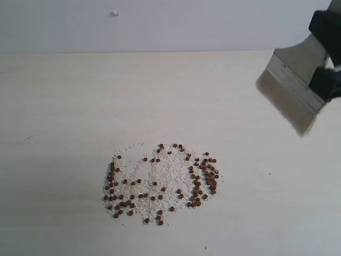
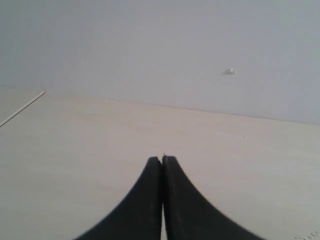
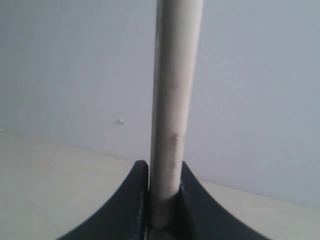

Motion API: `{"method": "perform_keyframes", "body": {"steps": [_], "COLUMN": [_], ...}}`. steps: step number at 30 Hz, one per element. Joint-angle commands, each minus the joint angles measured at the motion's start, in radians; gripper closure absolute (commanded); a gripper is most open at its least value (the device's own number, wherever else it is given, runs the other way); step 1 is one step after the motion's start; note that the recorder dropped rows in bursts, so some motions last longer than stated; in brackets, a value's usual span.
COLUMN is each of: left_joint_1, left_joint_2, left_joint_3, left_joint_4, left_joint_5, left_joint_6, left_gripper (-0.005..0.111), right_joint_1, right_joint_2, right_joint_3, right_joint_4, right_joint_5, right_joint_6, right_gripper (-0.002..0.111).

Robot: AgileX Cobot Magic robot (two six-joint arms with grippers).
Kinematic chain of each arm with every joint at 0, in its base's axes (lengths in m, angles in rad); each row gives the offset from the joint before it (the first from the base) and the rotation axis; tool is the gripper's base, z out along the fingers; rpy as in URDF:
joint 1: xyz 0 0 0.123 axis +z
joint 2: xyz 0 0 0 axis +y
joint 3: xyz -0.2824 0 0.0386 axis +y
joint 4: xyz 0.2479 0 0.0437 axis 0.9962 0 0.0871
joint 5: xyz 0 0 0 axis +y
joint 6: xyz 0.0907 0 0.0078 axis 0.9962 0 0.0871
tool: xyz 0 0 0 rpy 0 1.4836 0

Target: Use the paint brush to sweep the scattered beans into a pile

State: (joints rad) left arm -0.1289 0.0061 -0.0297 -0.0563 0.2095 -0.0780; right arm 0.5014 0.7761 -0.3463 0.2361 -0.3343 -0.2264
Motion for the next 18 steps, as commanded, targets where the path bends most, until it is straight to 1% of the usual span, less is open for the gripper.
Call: {"method": "perform_keyframes", "body": {"steps": [1, 6, 10, 13, 16, 18], "left_joint_1": [0.004, 0.004, 0.004, 0.004, 0.004, 0.004], "left_joint_2": [-0.006, -0.006, -0.006, -0.006, -0.006, -0.006], "left_joint_3": [0.002, 0.002, 0.002, 0.002, 0.002, 0.002], "left_joint_4": [-0.008, -0.008, -0.008, -0.008, -0.008, -0.008], "left_joint_5": [0.006, 0.005, 0.005, 0.005, 0.005, 0.005], "left_joint_6": [-0.007, -0.005, -0.005, -0.005, -0.005, -0.005], "left_gripper": [0.107, 0.107, 0.107, 0.107, 0.107, 0.107], "right_joint_1": [0.042, 0.123, 0.19, 0.202, 0.202, 0.202], "right_joint_2": [-0.007, -0.003, -0.001, 0.022, 0.083, 0.146], "right_joint_3": [0.079, 0.125, 0.141, 0.141, 0.137, 0.108], "right_joint_4": [-0.003, -0.001, -0.001, 0.008, 0.101, 0.2], "right_joint_5": [-0.078, -0.094, -0.143, -0.191, -0.28, -0.322], "right_joint_6": [-0.007, 0.058, 0.061, 0.04, -0.058, -0.165], "right_gripper": [0.108, 0.108, 0.108, 0.108, 0.108, 0.108]}}
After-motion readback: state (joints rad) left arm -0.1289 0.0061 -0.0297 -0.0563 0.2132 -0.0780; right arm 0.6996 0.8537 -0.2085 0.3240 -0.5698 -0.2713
